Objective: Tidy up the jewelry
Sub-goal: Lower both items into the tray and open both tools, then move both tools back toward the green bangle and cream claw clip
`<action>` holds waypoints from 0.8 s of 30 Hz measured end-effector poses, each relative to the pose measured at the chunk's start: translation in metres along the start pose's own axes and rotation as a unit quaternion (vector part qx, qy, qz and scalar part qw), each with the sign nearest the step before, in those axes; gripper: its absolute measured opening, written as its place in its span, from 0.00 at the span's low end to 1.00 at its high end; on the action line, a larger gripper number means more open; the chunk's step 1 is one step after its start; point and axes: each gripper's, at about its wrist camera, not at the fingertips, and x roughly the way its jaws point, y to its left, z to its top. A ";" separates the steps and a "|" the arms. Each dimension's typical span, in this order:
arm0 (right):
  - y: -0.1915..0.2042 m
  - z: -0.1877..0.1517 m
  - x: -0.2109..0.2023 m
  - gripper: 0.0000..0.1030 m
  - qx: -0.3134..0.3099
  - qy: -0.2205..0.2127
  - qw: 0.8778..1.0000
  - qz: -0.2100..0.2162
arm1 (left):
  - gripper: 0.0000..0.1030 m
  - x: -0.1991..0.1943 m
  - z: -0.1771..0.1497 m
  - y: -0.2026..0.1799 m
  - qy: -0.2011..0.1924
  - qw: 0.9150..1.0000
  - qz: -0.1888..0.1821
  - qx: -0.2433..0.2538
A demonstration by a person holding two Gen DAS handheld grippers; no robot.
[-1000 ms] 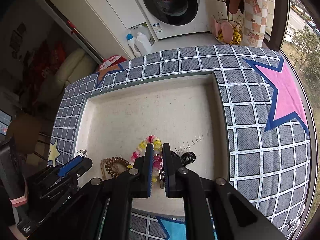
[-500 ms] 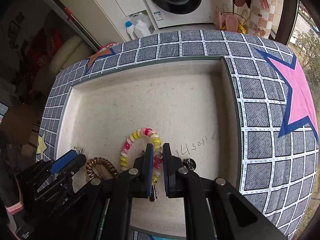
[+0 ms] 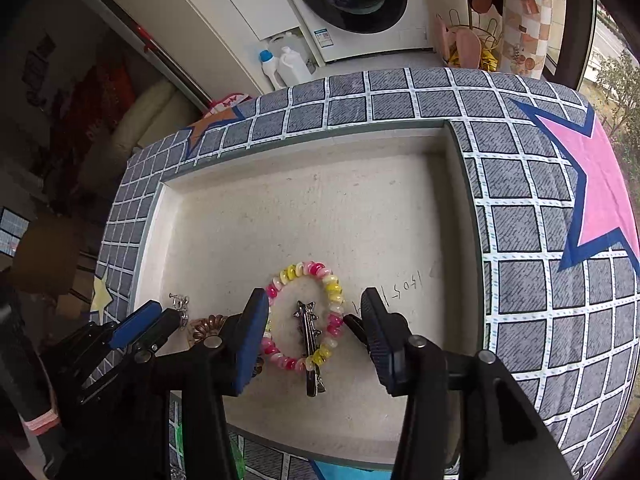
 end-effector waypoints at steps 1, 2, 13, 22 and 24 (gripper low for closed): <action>0.000 0.000 -0.003 0.51 0.004 -0.002 1.000 0.003 | 0.30 -0.003 0.000 0.000 -0.002 1.000 -0.002 -0.001; 0.000 -0.001 -0.007 0.52 0.007 -0.005 1.000 0.007 | 0.30 -0.006 0.000 0.001 -0.004 1.000 -0.005 -0.003; 0.006 -0.033 -0.048 0.62 0.020 -0.025 0.999 0.016 | 1.00 -0.053 -0.023 0.018 -0.042 0.999 -0.001 -0.017; 0.007 -0.078 -0.068 0.83 0.030 -0.017 0.999 0.020 | 1.00 -0.082 -0.069 0.043 -0.030 0.999 0.017 -0.030; 0.007 -0.088 -0.071 0.83 0.030 -0.014 0.999 0.018 | 1.00 -0.085 -0.080 0.050 -0.020 0.999 0.019 -0.035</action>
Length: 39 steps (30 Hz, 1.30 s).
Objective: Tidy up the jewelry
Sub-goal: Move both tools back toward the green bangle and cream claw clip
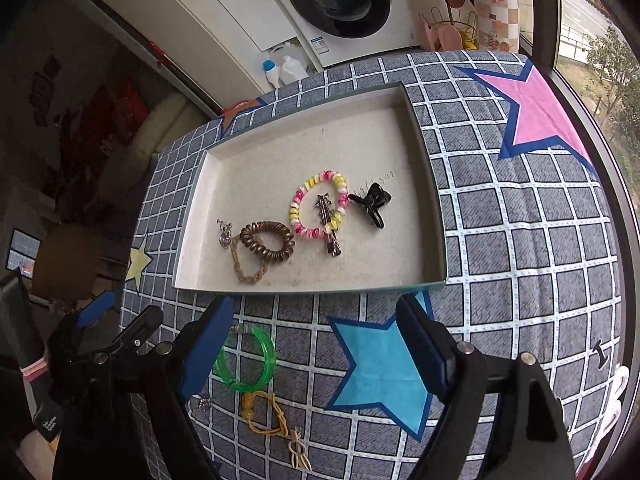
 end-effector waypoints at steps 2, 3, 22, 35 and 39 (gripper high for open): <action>-0.001 -0.010 -0.003 0.84 0.002 0.003 1.000 -0.005 | 1.00 -0.002 -0.011 0.005 0.009 1.000 0.004 -0.002; -0.001 -0.015 -0.005 0.86 0.003 0.003 1.000 -0.007 | 1.00 -0.002 -0.017 0.007 0.014 1.000 0.006 -0.003; 0.007 -0.088 -0.013 0.87 0.002 0.013 0.999 -0.036 | 1.00 0.002 -0.057 0.013 0.059 0.998 -0.012 -0.013; 0.015 -0.128 0.007 0.87 -0.007 0.070 0.995 -0.074 | 1.00 0.025 -0.055 0.010 0.091 0.994 -0.060 -0.029; 0.018 -0.137 0.017 0.87 -0.015 0.088 0.992 -0.086 | 1.00 0.038 -0.050 0.005 0.107 0.991 -0.076 -0.040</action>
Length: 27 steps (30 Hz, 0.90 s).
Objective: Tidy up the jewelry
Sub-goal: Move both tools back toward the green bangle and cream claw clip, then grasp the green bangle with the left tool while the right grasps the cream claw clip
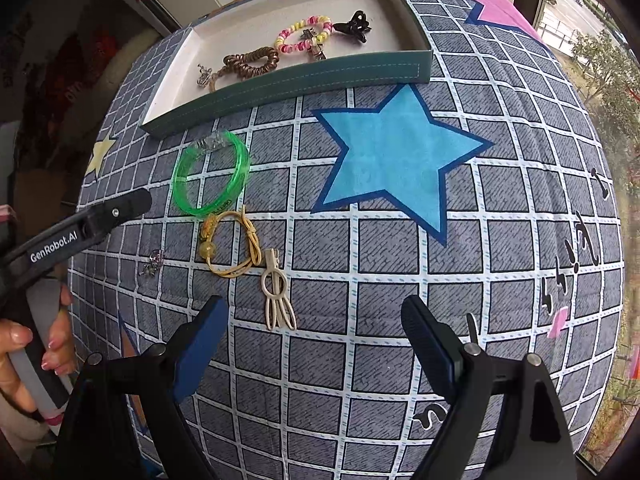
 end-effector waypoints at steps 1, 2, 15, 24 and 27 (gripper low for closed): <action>0.002 -0.001 0.003 0.87 -0.004 0.003 1.000 -0.005 | 1.00 0.003 0.001 -0.002 0.002 1.000 -0.002 0.000; 0.005 -0.003 0.005 0.87 -0.008 0.005 1.000 -0.007 | 1.00 0.005 0.003 -0.004 0.002 1.000 -0.002 0.001; 0.027 -0.007 0.024 0.87 -0.028 0.003 0.999 -0.037 | 0.96 0.024 0.017 -0.022 0.003 1.000 0.003 0.021; 0.046 -0.003 0.034 0.73 -0.047 -0.013 0.996 -0.077 | 0.89 0.037 0.016 -0.031 0.014 0.999 0.018 0.046; 0.053 0.001 0.037 0.65 -0.060 -0.023 0.993 -0.097 | 0.89 0.039 0.015 -0.036 0.013 0.998 0.023 0.054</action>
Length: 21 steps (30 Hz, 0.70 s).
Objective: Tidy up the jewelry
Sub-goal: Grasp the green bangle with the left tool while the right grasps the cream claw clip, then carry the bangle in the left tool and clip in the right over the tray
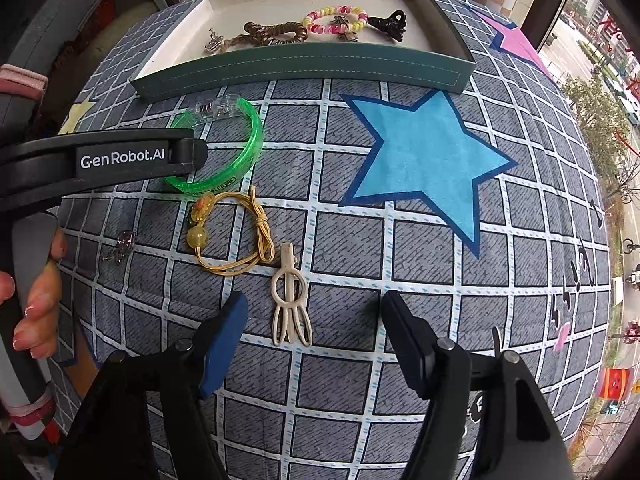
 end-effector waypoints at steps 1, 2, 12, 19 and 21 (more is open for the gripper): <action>-0.001 0.001 0.000 0.60 -0.005 -0.002 1.000 -0.007 | 0.88 0.001 0.000 -0.002 0.000 1.000 0.000 0.000; 0.000 0.001 0.000 0.57 -0.009 -0.003 1.000 -0.012 | 0.84 0.002 0.001 -0.007 -0.002 1.000 -0.001 0.000; 0.008 0.001 -0.002 0.20 -0.032 0.001 0.999 -0.011 | 0.21 -0.006 0.009 -0.055 -0.015 0.998 -0.008 0.061; -0.008 -0.006 -0.008 0.20 -0.005 0.006 1.000 0.024 | 0.18 -0.009 0.009 -0.049 -0.019 0.999 -0.035 0.027; -0.017 -0.008 -0.011 0.20 0.011 0.006 0.999 0.041 | 0.18 -0.013 0.008 -0.047 -0.023 0.999 -0.038 0.021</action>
